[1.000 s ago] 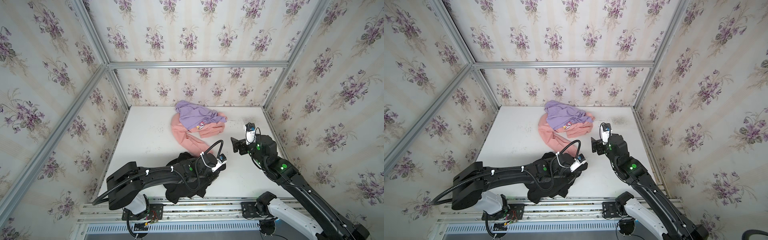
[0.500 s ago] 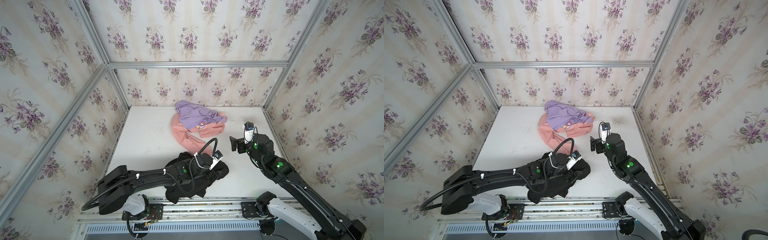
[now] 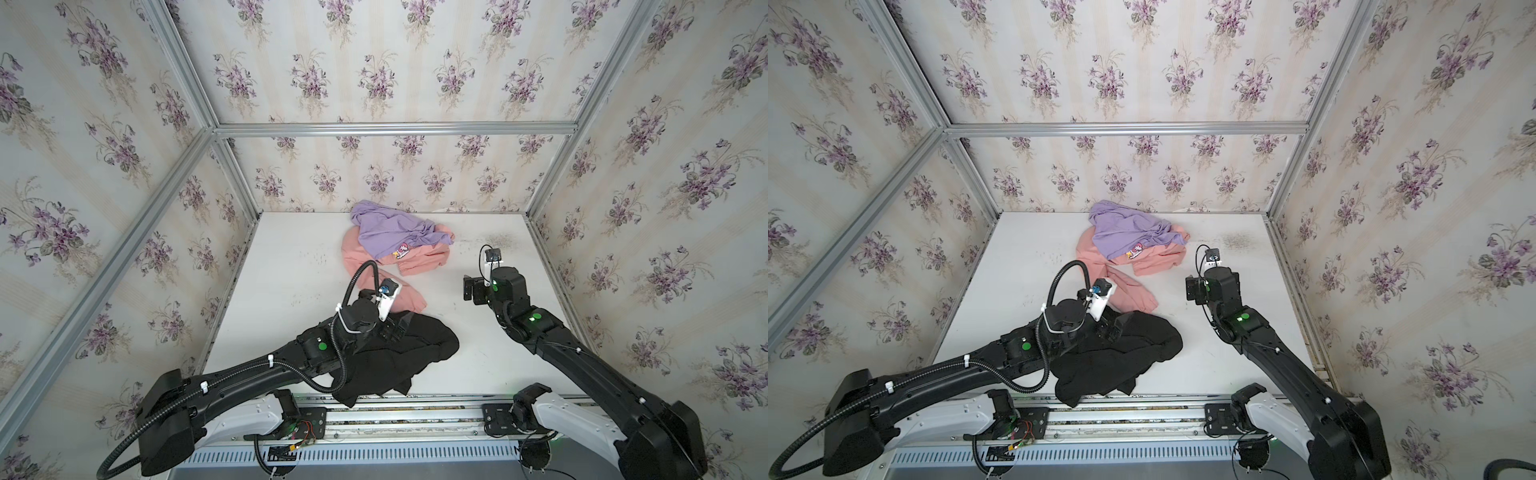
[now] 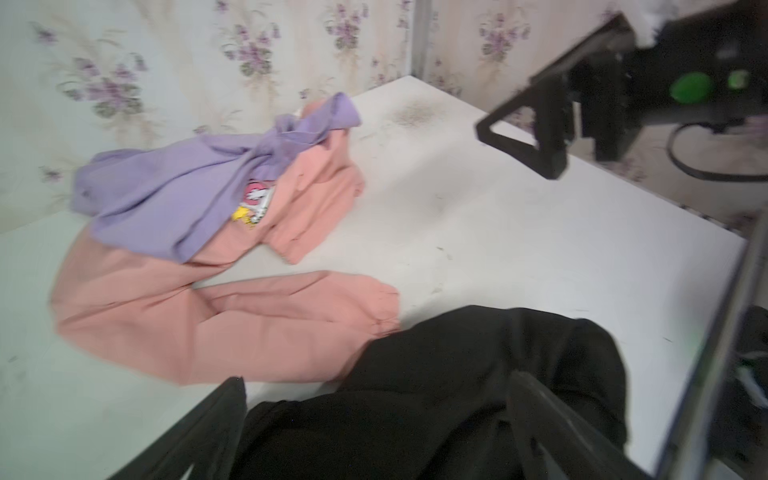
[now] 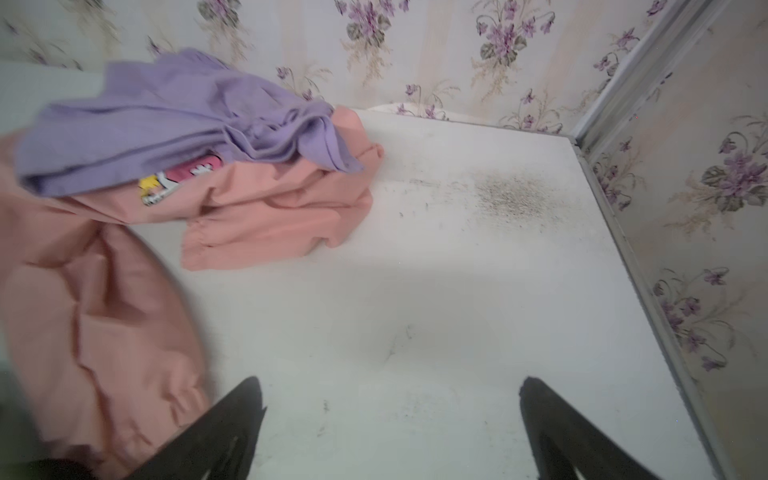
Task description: Pick out a specific cloth from the pile
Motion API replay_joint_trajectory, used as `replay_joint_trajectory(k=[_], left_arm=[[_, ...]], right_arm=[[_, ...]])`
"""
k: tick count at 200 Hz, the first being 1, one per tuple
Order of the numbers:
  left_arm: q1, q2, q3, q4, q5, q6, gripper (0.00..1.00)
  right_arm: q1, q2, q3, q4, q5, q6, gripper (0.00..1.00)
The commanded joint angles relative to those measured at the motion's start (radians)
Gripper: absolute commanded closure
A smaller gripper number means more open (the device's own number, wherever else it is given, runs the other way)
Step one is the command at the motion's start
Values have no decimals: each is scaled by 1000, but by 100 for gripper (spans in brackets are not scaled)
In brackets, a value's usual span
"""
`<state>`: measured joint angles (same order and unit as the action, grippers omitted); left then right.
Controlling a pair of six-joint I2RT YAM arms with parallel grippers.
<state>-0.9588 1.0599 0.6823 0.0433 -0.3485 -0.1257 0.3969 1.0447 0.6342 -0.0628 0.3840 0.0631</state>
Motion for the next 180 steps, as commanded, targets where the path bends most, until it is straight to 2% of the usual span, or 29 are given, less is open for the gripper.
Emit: replay_joint_trajectory(k=[1,11,29,42,55,73,81,110,126,137,147,159,180], left_arm=[[46,-38,-6,23,-272,-28,1],[86,-53,-9,25,-339,-47,0],[195,-58,-16,41,-328,-23,1],[284,-56,-10,26,-285,11,1],[385,-52,-9,27,-227,41,1],[520,-57,-45,114,-179,86,0],[582,-57,-62,142,-125,82,0],[750,-13,-104,236,-5,110,1],[840,11,-147,299,78,112,1],[898,28,-168,331,139,96,1],[933,47,-182,364,189,91,1],[958,70,-185,385,242,96,1],[965,113,-208,446,317,124,1]], right_arm=[[-2,67,-57,337,123,-209,1],[-5,115,-110,472,157,-238,1],[-14,222,-241,869,189,-315,1],[-35,299,-275,997,177,-349,1],[-56,343,-265,974,135,-372,0],[-115,366,-266,919,40,-286,1],[-136,375,-274,925,12,-266,1],[-218,461,-334,1140,-68,-216,2],[-267,456,-342,1112,-137,-160,4],[-288,495,-348,1171,-148,-141,3],[-294,529,-354,1226,-141,-141,3],[-300,489,-331,1116,-168,-125,0],[-333,505,-287,1063,-232,-110,0]])
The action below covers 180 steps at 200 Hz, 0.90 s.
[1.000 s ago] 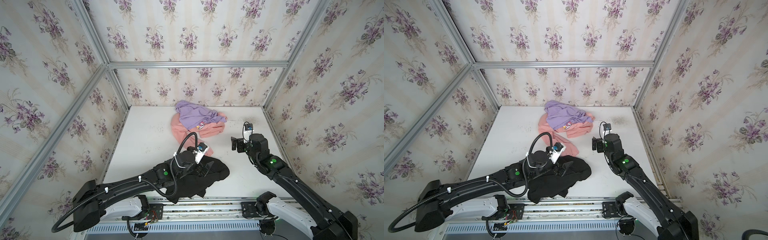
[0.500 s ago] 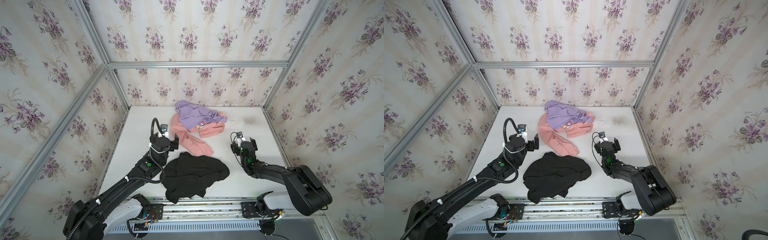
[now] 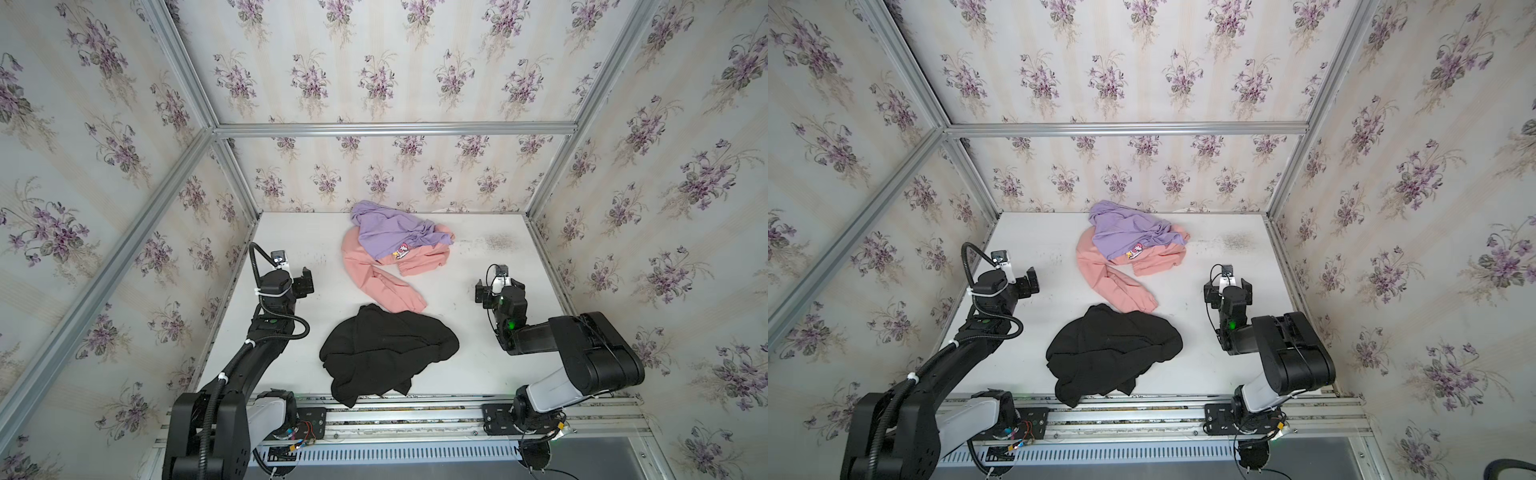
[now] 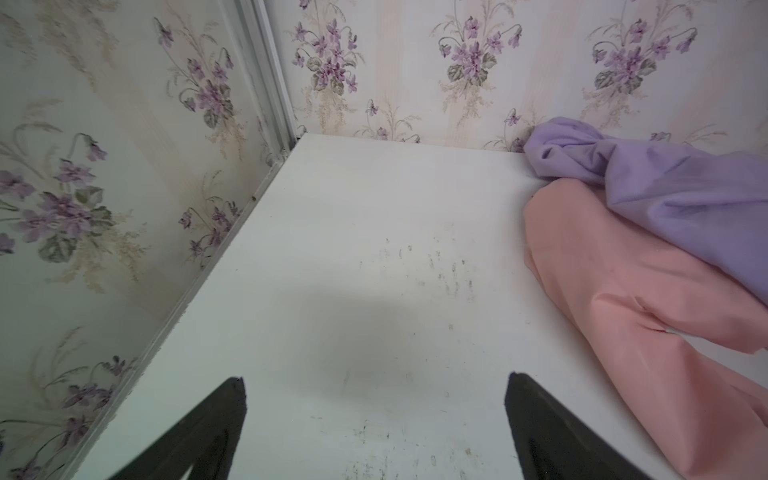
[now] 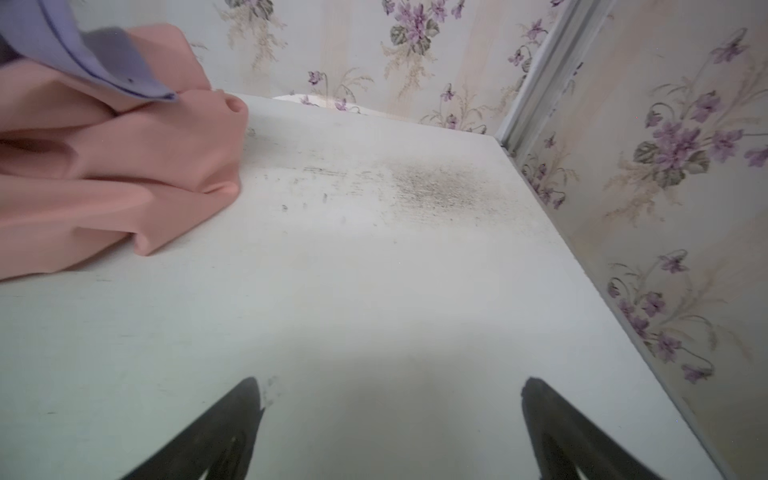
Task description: Pick out a specific cloth from the pile
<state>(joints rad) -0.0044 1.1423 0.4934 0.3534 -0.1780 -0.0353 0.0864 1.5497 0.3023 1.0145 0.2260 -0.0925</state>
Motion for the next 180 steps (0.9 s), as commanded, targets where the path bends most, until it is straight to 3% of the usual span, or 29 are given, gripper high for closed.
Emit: replay_joint_trajectory(k=[1,13,44,61,92,111,130,144,159,174,180], left_arm=[[11,32,-22,140,148,34,1],[14,57,-57,206,160,33,1],[88,129,-142,423,229,-30,0],[85,148,-93,346,236,-22,0],[20,189,-44,287,163,25,0],[19,163,-118,398,141,19,0],[9,219,-258,734,81,13,1],[9,168,-203,532,84,2,0],[8,210,-243,686,80,10,1],[9,173,-207,550,84,4,0],[9,182,-211,579,83,5,0]], right_arm=[[-24,-3,49,-28,-76,47,0],[-28,-6,89,-108,-86,48,0],[-25,0,50,-34,-8,68,0],[-25,-3,49,-35,-11,69,0],[-26,-6,88,-107,-180,9,0],[-27,-2,79,-90,-196,2,0],[-31,0,81,-92,-208,2,0],[-32,0,83,-100,-213,4,0],[-35,11,109,-150,-220,6,0],[-37,15,115,-156,-223,7,0],[-37,15,115,-156,-225,7,0]])
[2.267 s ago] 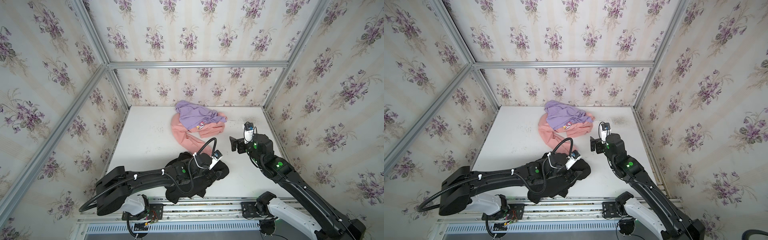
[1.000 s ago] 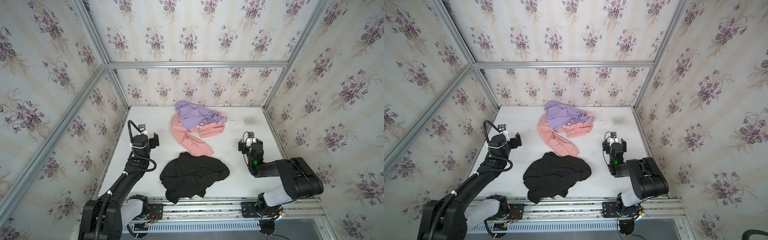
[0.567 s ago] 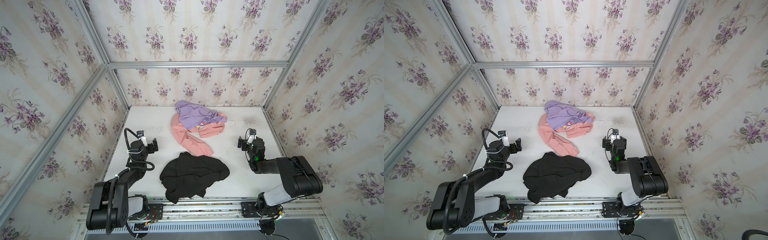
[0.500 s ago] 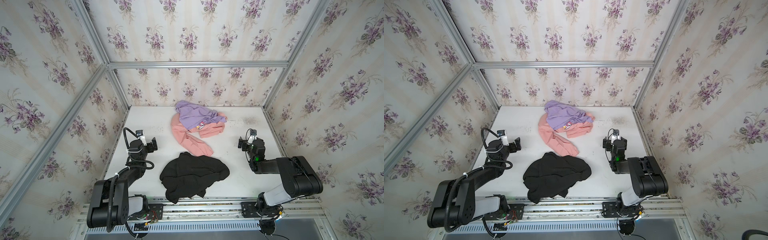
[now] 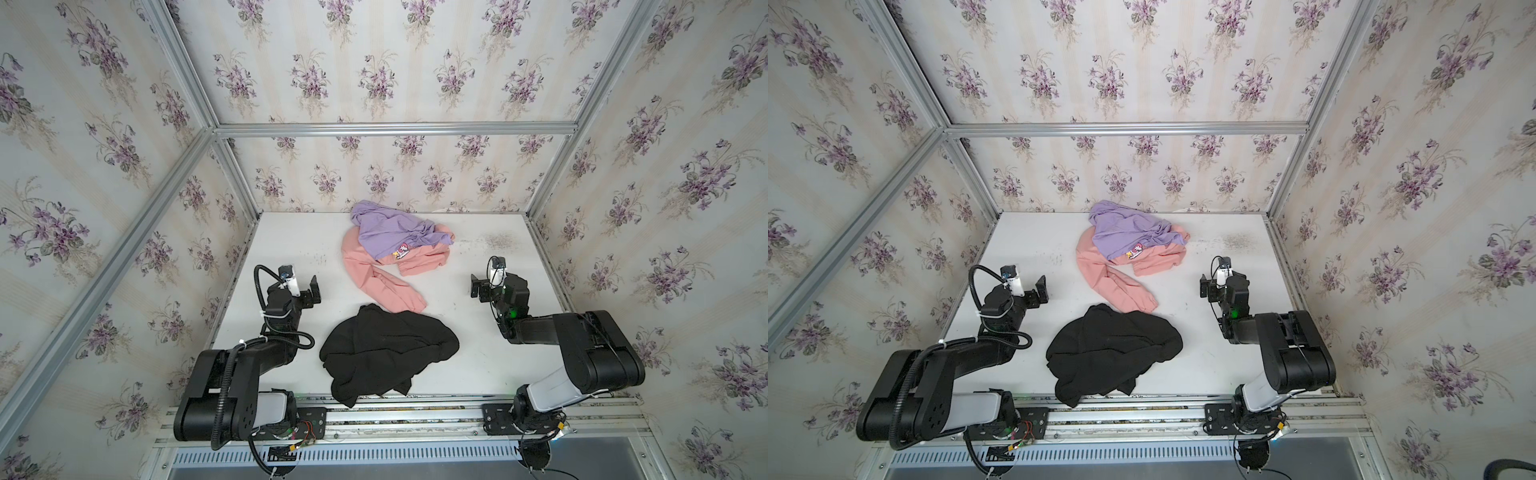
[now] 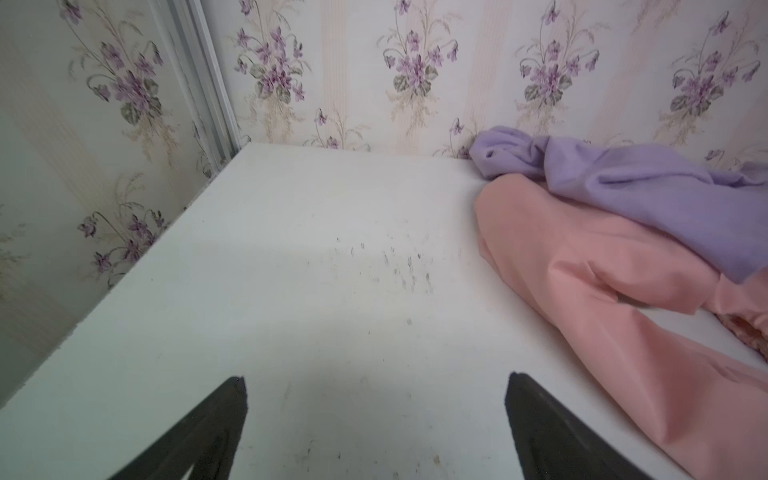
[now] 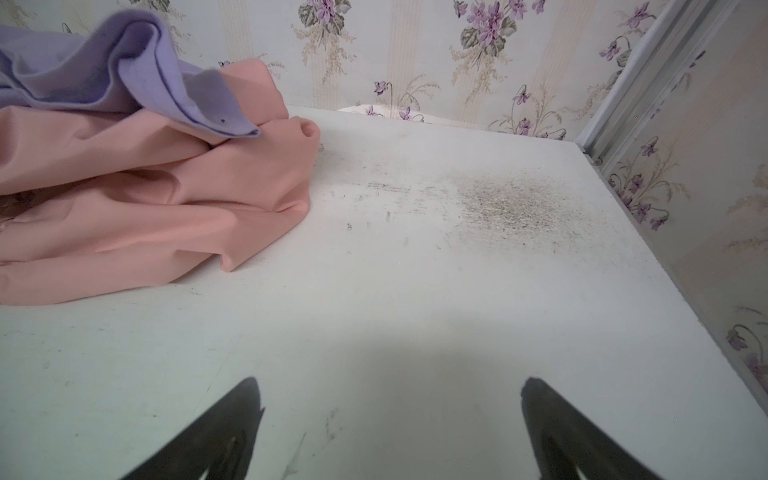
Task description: Pick out a specific cloth from the pile
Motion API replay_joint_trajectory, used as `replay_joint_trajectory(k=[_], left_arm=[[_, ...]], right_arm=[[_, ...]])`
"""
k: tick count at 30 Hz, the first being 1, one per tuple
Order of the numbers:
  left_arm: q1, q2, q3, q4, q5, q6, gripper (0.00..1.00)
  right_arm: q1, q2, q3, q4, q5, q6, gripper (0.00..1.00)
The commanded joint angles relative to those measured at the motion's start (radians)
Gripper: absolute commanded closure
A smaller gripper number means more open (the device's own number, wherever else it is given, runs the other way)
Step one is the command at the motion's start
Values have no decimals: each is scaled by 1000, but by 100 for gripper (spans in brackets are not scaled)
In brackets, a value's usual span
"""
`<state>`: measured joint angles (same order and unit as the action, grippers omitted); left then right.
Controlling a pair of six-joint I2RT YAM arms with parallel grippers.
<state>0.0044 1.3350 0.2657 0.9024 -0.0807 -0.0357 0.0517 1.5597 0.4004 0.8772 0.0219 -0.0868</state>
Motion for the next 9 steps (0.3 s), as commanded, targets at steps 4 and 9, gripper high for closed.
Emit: replay_joint_trajectory(k=[4,9], left_arm=[[-1,-10,6,50,-13,8,0],[-1,-21,-7,59,-10,9,0]], right_arm=[[-7,2,13,-16,-26,4,0],[-24,-9,6,-10,-47,19,0]])
